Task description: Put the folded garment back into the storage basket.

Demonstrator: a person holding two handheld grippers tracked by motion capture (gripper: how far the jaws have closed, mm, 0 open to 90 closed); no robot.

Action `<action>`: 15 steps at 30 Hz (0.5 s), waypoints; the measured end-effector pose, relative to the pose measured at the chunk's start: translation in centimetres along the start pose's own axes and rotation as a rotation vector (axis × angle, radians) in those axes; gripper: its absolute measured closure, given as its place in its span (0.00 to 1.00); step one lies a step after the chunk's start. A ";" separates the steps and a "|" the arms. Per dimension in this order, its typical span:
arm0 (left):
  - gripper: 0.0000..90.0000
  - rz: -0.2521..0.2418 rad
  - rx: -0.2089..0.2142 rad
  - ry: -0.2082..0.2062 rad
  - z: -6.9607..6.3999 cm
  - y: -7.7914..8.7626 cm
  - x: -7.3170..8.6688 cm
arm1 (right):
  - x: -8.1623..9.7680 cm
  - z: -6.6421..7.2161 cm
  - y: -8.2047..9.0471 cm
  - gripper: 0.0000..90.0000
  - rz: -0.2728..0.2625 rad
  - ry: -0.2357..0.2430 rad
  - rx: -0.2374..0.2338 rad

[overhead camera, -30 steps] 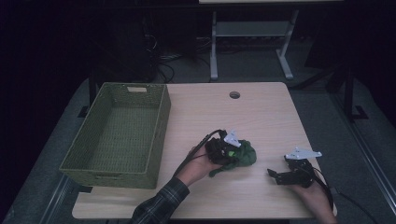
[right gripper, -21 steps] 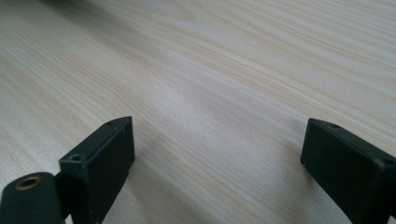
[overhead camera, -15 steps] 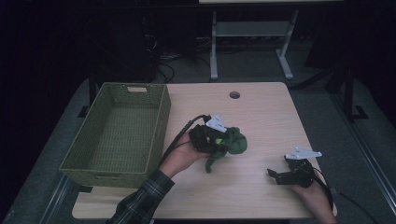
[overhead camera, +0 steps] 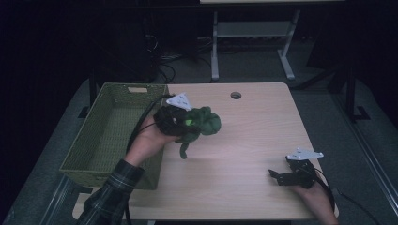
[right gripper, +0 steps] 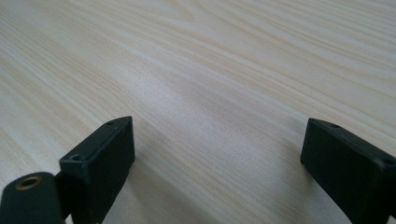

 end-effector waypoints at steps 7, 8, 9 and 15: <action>0.88 -0.003 -0.050 0.039 2.0 3.7 1.0 | 0.0 0.0 0.0 0.11 0.000 -0.002 0.002; 0.88 0.001 -0.056 0.046 2.2 4.2 1.1 | 0.0 0.0 0.0 0.11 0.000 -0.002 0.003; 0.88 0.004 -0.064 0.050 2.5 4.6 1.3 | 0.0 0.0 0.0 0.11 0.000 -0.002 0.003; 0.88 -0.002 -0.108 0.081 3.9 7.2 2.3 | 0.0 0.0 0.0 0.11 0.000 -0.003 0.003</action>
Point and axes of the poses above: each handheld gripper's, and its own axes: y roughly backward along the jaws, x roughly out of its underside, z roughly to its left, the point moved 8 cm from there along -y, roughly forward along the jaws, and after that the axes turned 2 degrees about -z, right-handed, at the moved point
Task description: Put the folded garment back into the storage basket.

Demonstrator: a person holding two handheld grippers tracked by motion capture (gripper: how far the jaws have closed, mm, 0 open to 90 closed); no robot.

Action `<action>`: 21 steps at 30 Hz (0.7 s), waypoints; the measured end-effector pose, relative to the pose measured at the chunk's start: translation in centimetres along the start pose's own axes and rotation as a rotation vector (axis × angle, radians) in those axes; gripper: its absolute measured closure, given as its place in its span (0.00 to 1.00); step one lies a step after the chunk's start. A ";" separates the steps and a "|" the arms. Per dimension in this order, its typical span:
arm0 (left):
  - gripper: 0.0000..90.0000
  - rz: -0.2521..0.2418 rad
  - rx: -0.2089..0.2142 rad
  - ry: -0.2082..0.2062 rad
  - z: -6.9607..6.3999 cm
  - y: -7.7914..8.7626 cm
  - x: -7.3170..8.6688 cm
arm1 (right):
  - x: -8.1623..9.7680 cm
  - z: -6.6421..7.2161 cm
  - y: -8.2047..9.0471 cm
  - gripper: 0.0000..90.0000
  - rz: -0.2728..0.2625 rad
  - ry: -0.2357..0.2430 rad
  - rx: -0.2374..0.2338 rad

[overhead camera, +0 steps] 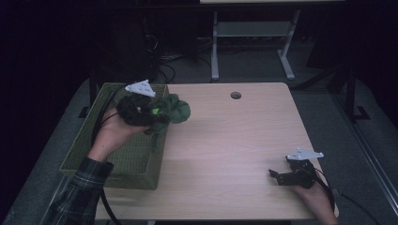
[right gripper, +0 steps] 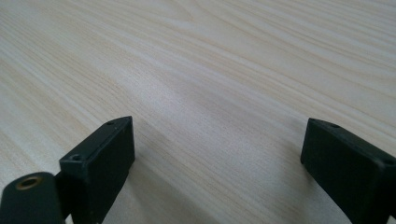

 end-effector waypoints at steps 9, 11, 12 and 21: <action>0.88 -0.014 -0.048 0.063 2.0 1.8 2.2 | 0.0 0.0 0.0 0.11 0.001 -0.001 0.001; 0.88 -0.020 -0.067 0.087 2.9 2.4 3.2 | 0.0 0.0 0.0 0.11 0.000 -0.001 0.001; 0.88 -0.019 -0.072 0.096 3.2 2.6 3.5 | 0.0 0.0 0.0 0.11 0.001 -0.001 0.001; 0.88 -0.011 -0.118 0.175 5.5 3.0 7.3 | 0.0 -0.1 0.0 0.11 0.000 -0.004 0.005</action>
Point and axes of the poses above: each handheld gripper's, and its own axes: y roughly backward along the jaws, x roughly out of its underside, z roughly to its left, the point moved 8 cm from there along -y, roughly forward along the jaws, and after that the axes turned 2 degrees about -z, right-handed, at the moved point
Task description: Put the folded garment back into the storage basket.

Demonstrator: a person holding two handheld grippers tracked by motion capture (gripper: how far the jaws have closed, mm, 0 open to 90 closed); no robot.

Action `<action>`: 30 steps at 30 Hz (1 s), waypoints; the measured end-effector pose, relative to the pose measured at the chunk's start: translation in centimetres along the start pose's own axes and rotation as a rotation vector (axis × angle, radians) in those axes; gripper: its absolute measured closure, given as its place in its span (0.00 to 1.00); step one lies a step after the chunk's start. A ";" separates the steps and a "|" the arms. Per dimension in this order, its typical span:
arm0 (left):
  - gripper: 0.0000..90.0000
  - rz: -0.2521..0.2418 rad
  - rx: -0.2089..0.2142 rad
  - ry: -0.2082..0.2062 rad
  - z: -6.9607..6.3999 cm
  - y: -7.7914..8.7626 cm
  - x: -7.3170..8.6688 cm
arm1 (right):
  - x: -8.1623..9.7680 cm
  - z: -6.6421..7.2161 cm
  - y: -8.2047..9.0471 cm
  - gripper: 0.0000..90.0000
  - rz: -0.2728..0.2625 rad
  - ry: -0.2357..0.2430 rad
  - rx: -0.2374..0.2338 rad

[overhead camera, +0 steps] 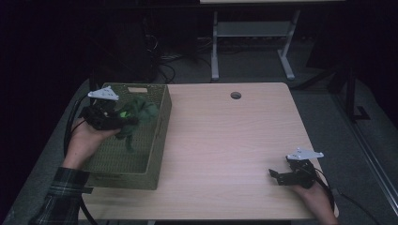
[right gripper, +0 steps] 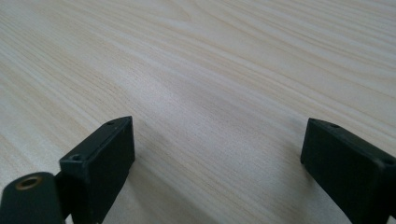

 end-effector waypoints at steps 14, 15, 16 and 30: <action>0.88 0.057 -0.032 0.086 2.9 -3.3 5.1 | 0.0 0.0 0.0 0.11 0.000 -0.003 0.002; 0.88 0.065 -0.028 0.084 2.9 -3.7 5.5 | 0.0 0.0 0.0 0.11 0.000 -0.003 0.002; 0.88 0.072 -0.027 0.086 2.9 -4.1 5.7 | 0.0 0.0 0.0 0.11 0.000 -0.004 0.002; 0.87 0.183 -0.007 0.077 2.6 -8.3 8.4 | 0.0 0.0 0.0 0.11 0.000 -0.004 0.003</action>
Point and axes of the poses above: each handheld gripper's, and its own axes: y roughly backward along the jaws, x roughly out of its underside, z roughly to its left, the point moved 8 cm from there along -y, roughly forward along the jaws, and after that the axes turned 2 degrees about -z, right-handed, at the moved point
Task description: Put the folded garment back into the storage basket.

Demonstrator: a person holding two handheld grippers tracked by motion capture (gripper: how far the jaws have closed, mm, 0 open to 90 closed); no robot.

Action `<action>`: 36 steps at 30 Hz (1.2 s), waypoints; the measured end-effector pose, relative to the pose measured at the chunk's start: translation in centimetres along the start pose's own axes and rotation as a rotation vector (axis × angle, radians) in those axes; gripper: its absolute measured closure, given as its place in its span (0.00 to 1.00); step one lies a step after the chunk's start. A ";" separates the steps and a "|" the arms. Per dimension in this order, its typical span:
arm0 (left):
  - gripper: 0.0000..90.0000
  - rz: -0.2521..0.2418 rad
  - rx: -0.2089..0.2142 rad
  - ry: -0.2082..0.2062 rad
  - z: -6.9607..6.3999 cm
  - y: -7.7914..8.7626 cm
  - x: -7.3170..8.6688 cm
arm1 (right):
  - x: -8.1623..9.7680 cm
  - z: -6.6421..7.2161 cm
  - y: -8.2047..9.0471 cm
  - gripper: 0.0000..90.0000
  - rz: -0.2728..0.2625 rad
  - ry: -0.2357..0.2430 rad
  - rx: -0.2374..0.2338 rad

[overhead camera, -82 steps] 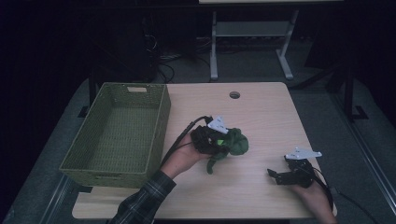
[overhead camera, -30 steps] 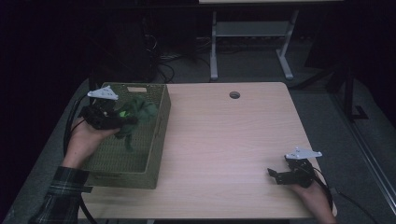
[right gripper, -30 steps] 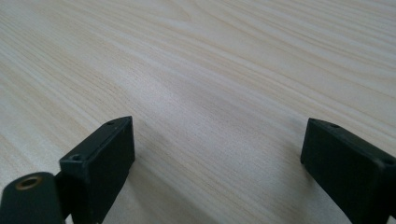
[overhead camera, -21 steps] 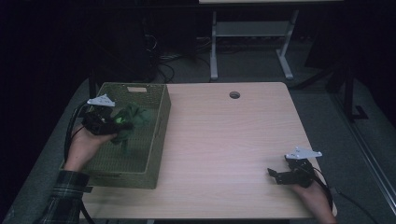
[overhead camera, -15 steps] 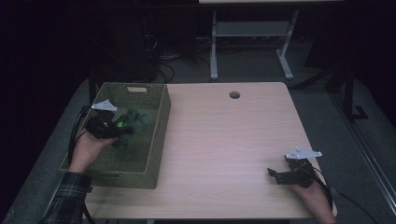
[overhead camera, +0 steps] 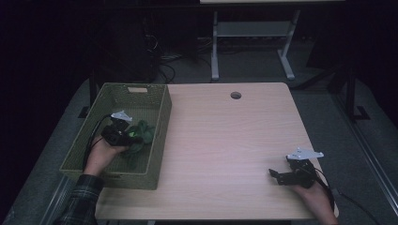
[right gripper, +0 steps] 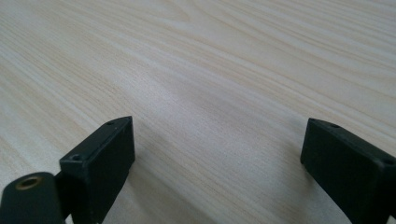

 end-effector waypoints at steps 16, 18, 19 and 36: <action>0.75 0.038 0.022 -0.014 -0.4 -1.0 0.8 | 0.0 0.0 0.0 0.11 0.000 0.000 0.001; 0.69 0.033 0.021 -0.023 -0.5 -1.0 0.8 | 0.0 0.0 0.0 0.11 0.000 0.000 0.001; 0.67 0.032 0.017 -0.027 -0.5 -1.0 0.8 | 0.0 0.0 0.0 0.11 0.000 0.000 0.001; 0.28 -0.057 -0.019 -0.070 -1.3 1.8 -1.1 | 0.0 0.0 0.0 0.11 0.000 0.000 0.001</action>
Point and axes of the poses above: each handheld gripper's, and its own axes: y roughly backward along the jaws, x roughly out of its underside, z roughly to its left, the point moved 8 cm from there along -y, roughly forward along the jaws, and after that the axes turned 2 degrees about -z, right-handed, at the moved point
